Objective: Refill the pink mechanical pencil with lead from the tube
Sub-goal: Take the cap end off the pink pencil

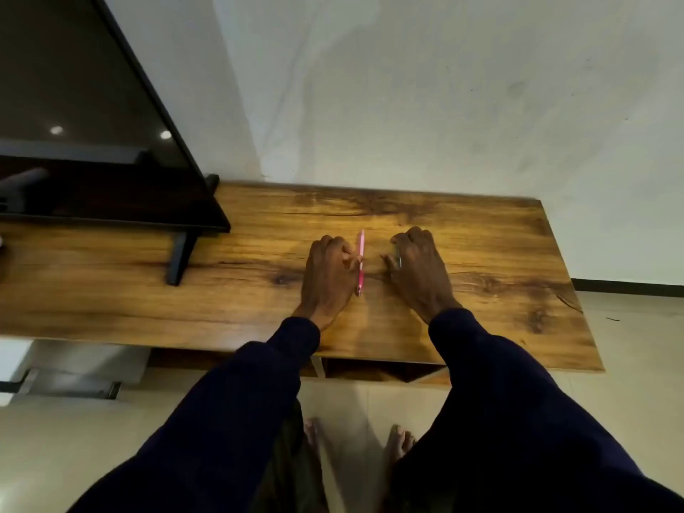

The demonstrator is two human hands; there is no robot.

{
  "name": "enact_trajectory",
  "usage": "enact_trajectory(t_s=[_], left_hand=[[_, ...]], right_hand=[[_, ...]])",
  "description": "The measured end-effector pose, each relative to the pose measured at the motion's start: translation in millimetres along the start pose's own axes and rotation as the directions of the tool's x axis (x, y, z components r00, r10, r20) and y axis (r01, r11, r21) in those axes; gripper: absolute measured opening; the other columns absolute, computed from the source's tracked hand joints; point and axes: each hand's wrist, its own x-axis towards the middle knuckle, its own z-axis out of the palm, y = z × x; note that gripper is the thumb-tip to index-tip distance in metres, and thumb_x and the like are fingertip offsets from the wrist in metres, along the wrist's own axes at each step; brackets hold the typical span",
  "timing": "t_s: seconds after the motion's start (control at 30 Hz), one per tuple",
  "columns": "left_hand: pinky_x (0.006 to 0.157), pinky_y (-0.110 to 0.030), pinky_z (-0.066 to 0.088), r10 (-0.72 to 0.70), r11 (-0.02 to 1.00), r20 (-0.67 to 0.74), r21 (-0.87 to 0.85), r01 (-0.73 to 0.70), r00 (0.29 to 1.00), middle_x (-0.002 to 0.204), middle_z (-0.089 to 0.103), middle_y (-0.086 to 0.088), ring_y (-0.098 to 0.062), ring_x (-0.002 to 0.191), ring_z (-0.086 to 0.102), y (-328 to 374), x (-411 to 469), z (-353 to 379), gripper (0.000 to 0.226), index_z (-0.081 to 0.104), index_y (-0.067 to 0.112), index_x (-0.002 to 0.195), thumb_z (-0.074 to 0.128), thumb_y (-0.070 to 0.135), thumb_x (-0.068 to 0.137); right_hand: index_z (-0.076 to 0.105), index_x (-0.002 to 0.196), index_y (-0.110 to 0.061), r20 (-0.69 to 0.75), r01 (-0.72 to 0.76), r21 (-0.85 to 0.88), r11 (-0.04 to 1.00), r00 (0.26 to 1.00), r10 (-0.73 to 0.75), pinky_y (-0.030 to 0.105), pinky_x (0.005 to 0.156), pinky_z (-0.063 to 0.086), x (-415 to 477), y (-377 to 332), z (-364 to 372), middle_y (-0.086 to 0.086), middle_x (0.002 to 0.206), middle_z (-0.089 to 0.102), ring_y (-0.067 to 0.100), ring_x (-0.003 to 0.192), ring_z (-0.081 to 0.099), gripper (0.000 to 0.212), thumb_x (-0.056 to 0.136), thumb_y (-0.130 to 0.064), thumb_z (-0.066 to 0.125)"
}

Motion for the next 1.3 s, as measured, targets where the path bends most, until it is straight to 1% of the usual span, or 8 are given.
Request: enact_trajectory(t_s=[0.27,0.5,0.63,0.7,0.83,0.97,1.03,1.3], left_hand=[[0.059,-0.024,0.058,-0.088,0.992,0.041,-0.084,0.092,0.995,0.08,0.07,-0.001,-0.011,0.069,0.069,2.1,7.6,3.7,0.019,0.066,0.012,0.086,0.084,0.021,0.086],[0.056,-0.033,0.064,-0.155,0.987,0.086,-0.027,0.158,0.984,0.076,0.076,-0.009,-0.018,0.061,0.074,20.0,-4.8,-10.3,0.01,0.076,0.002,0.085,0.085,0.008,0.082],[0.056,-0.04,0.064,-0.155,0.987,0.084,-0.023,0.157,0.984,0.064,0.072,-0.007,-0.018,0.056,0.072,17.5,-8.0,-13.0,0.012,0.074,0.004,0.073,0.084,0.009,0.078],[0.061,-0.036,0.064,-0.153,0.985,0.052,-0.075,0.156,0.987,0.065,0.072,-0.002,-0.015,0.06,0.072,14.2,-10.7,-14.5,0.012,0.076,0.009,0.073,0.085,0.015,0.078],[0.064,-0.019,0.059,-0.106,0.972,0.013,-0.208,0.107,0.994,0.075,0.075,0.002,-0.006,0.067,0.071,16.6,-20.3,-25.4,0.008,0.078,0.012,0.085,0.084,0.016,0.082],[0.058,-0.012,0.057,-0.069,0.958,-0.026,-0.28,0.059,0.997,0.075,0.072,0.009,-0.002,0.066,0.07,24.2,-25.8,-43.9,0.01,0.078,0.012,0.089,0.085,0.014,0.083],[0.06,-0.011,0.056,-0.059,0.95,-0.035,-0.311,0.045,0.998,0.077,0.072,0.01,-0.002,0.069,0.071,28.4,-27.4,-53.5,0.01,0.078,0.013,0.09,0.084,0.013,0.083],[0.072,-0.03,0.065,0.005,0.885,-0.042,-0.464,-0.023,0.999,0.089,0.077,0.0,-0.014,0.081,0.075,54.4,-26.2,-96.0,0.021,0.077,0.014,0.109,0.081,0.013,0.088]], right_hand=[[0.067,0.117,0.002,-0.034,-0.024,0.014,1.0,0.999,0.025,0.037,0.094,0.048,-2.9,4.6,-7.9,0.021,0.121,0.061,0.033,0.119,0.053,0.027,0.096,-0.014,0.069],[0.068,0.119,0.001,-0.045,-0.018,0.103,0.995,0.999,0.023,0.035,0.093,0.046,-11.6,-0.4,-17.4,0.019,0.119,0.064,0.033,0.119,0.054,0.027,0.094,-0.01,0.072],[0.07,0.114,0.0,-0.056,-0.039,0.163,0.986,0.997,0.049,0.036,0.089,0.05,-12.2,2.8,-13.6,0.018,0.114,0.065,0.031,0.112,0.058,0.022,0.095,-0.009,0.071],[0.072,0.11,-0.003,-0.072,-0.045,0.246,0.968,0.995,0.065,0.035,0.085,0.052,-9.8,3.0,-11.6,0.015,0.11,0.067,0.028,0.105,0.062,0.016,0.097,-0.012,0.069],[0.072,0.121,-0.008,-0.1,-0.039,0.499,0.865,0.99,0.102,0.007,0.078,0.046,-4.9,-11.2,-23.5,0.006,0.115,0.074,0.011,0.097,0.067,0.025,0.1,-0.02,0.066],[0.075,0.12,-0.015,-0.134,0.003,0.709,0.705,0.982,0.131,0.021,0.078,0.059,-1.8,-32.9,-50.2,-0.001,0.11,0.078,0.012,0.092,0.074,0.023,0.1,-0.024,0.067],[0.077,0.116,-0.013,-0.13,0.016,0.753,0.658,0.984,0.125,0.018,0.073,0.059,0.0,-40.5,-64.5,-0.001,0.103,0.079,0.01,0.088,0.074,0.02,0.098,-0.017,0.069],[0.081,0.098,-0.009,-0.134,0.069,0.776,0.627,0.989,0.056,0.028,0.078,0.063,2.1,-63.5,-107.8,0.002,0.091,0.08,0.013,0.085,0.076,0.009,0.092,-0.014,0.075]])
